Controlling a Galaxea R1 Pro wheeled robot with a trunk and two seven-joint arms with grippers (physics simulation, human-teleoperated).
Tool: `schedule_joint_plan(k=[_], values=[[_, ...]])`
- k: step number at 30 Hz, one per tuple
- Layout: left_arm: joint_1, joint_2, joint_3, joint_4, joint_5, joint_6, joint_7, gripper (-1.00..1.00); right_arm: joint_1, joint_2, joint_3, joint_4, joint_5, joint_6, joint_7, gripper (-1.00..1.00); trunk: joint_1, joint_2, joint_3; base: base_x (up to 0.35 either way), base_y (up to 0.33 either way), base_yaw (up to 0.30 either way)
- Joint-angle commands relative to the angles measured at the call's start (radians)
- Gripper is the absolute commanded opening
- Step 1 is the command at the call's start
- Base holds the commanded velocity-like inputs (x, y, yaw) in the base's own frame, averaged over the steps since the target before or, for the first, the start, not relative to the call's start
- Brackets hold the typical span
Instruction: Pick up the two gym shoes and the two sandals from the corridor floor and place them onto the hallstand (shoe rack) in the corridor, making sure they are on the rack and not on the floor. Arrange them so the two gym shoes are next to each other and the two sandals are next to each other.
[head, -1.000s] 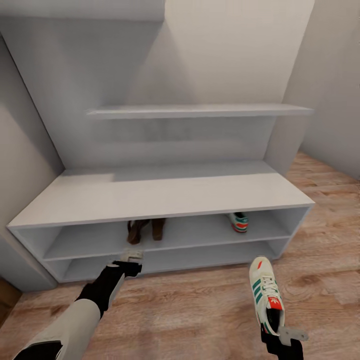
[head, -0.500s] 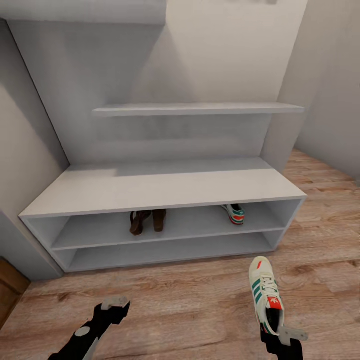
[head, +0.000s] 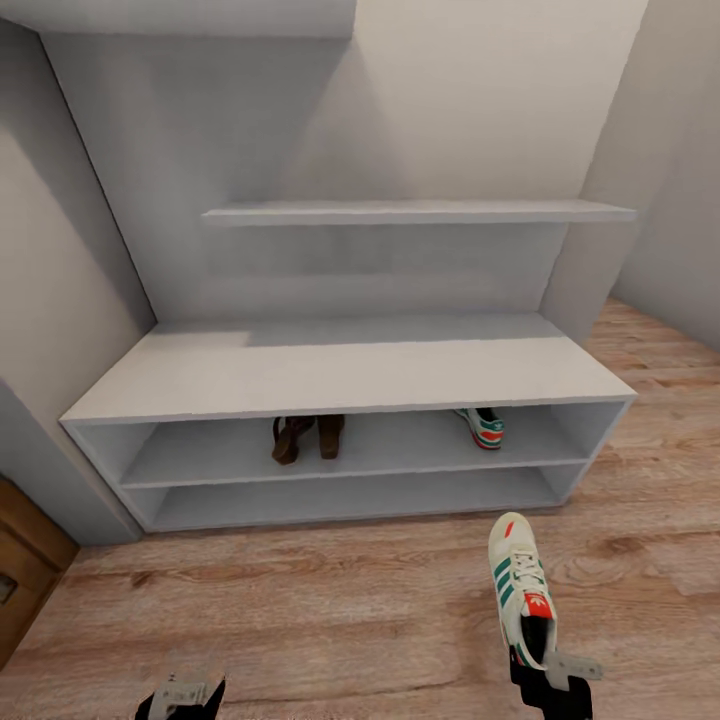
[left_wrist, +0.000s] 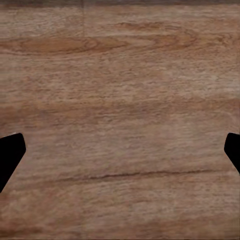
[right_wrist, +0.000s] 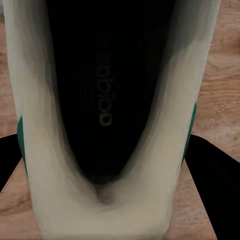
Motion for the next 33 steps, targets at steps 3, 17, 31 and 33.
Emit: schedule_joint_plan(k=[3,17,31,33], values=[[0.035,0.0,0.005,0.001,0.006,-0.036,-0.011,1.0,0.0,0.001,0.003,-0.001,-0.009,-0.004,0.002,-1.0,0.0,0.0,-0.005,0.0,0.0,0.141],[0.067,0.001,0.012,0.042,0.014,-0.162,0.006,1.0,-0.001,0.001,0.007,-0.007,-0.001,0.015,0.003,-1.0,0.0,0.0,-0.013,0.0,0.0,0.055],[0.069,0.002,0.027,0.047,0.039,-0.167,0.005,1.0,-0.002,0.006,0.021,-0.582,0.05,0.74,0.005,-1.0,0.0,0.0,-0.013,0.0,0.0,0.001],[0.069,0.003,0.027,0.047,0.039,-0.166,0.005,1.0,-0.002,0.006,0.021,-0.637,0.05,0.77,0.004,-1.0,0.0,0.0,-0.013,0.0,0.0,0.0]])
